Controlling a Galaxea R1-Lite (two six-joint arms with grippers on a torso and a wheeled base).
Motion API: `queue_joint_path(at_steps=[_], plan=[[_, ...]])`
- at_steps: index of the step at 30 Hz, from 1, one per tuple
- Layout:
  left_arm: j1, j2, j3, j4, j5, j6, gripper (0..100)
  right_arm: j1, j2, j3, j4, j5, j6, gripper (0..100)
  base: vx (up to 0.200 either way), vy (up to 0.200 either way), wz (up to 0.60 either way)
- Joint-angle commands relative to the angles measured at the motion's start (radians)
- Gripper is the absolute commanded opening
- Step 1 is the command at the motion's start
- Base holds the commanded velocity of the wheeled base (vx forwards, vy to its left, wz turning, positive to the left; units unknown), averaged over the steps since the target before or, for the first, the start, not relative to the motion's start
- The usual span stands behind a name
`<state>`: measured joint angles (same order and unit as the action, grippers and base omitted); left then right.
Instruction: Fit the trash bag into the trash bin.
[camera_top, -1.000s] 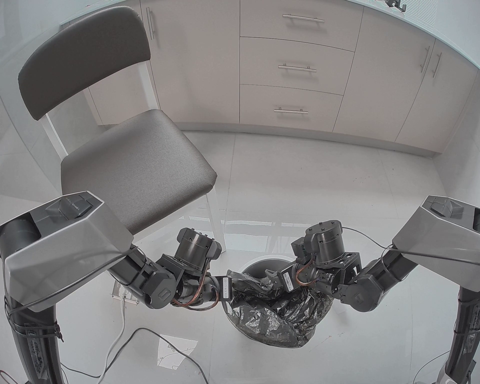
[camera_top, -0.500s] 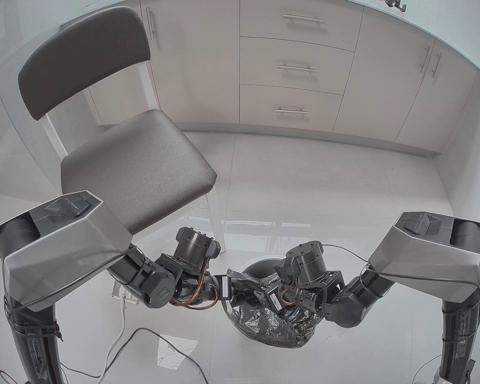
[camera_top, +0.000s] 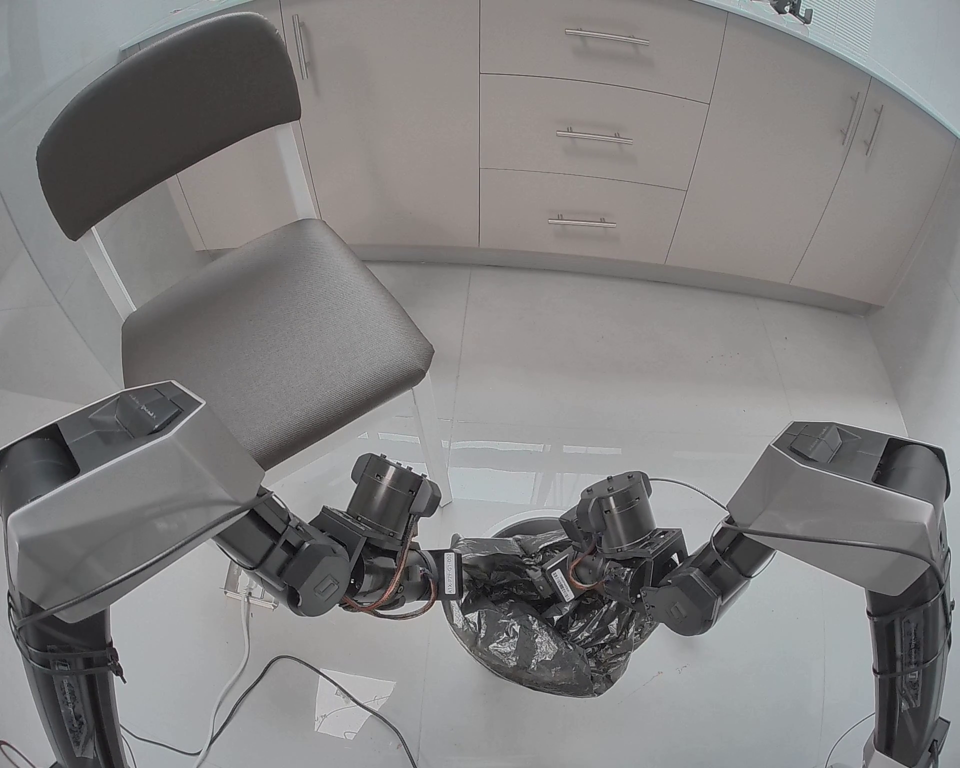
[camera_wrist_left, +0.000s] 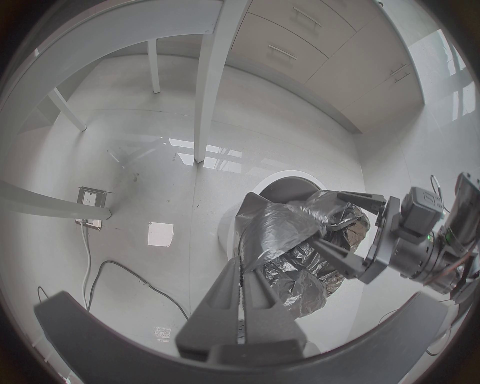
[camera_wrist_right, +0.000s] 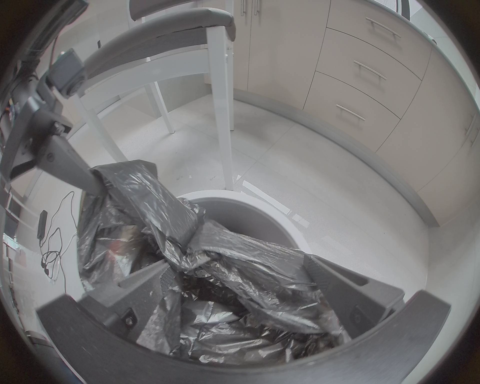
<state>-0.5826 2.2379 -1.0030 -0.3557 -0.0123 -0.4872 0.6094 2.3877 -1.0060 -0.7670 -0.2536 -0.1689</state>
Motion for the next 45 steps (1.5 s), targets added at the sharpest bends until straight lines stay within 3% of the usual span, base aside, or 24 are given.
queue_joint_path(at_steps=[1,9,15,22,45], plan=[[0.001,-0.001,0.000,0.000,0.000,-0.002,0,-0.022,0.051,-0.052,0.000,-0.001,-0.001,100,0.000,0.000,0.00],[0.009,0.002,0.000,0.000,0.000,-0.001,0,-0.059,0.073,-0.140,0.000,-0.004,0.000,100,0.000,0.000,0.00],[0.038,0.006,-0.002,-0.026,-0.008,0.004,0,-0.082,0.120,-0.233,0.000,-0.065,0.000,100,0.000,0.000,0.00],[0.050,0.009,0.006,-0.048,-0.051,0.085,0,-0.083,0.153,-0.303,-0.003,-0.065,0.016,100,0.000,0.000,0.00],[0.049,0.045,0.017,-0.112,-0.044,0.119,0,-0.097,0.183,-0.364,-0.012,-0.067,0.019,100,0.000,0.000,0.00]])
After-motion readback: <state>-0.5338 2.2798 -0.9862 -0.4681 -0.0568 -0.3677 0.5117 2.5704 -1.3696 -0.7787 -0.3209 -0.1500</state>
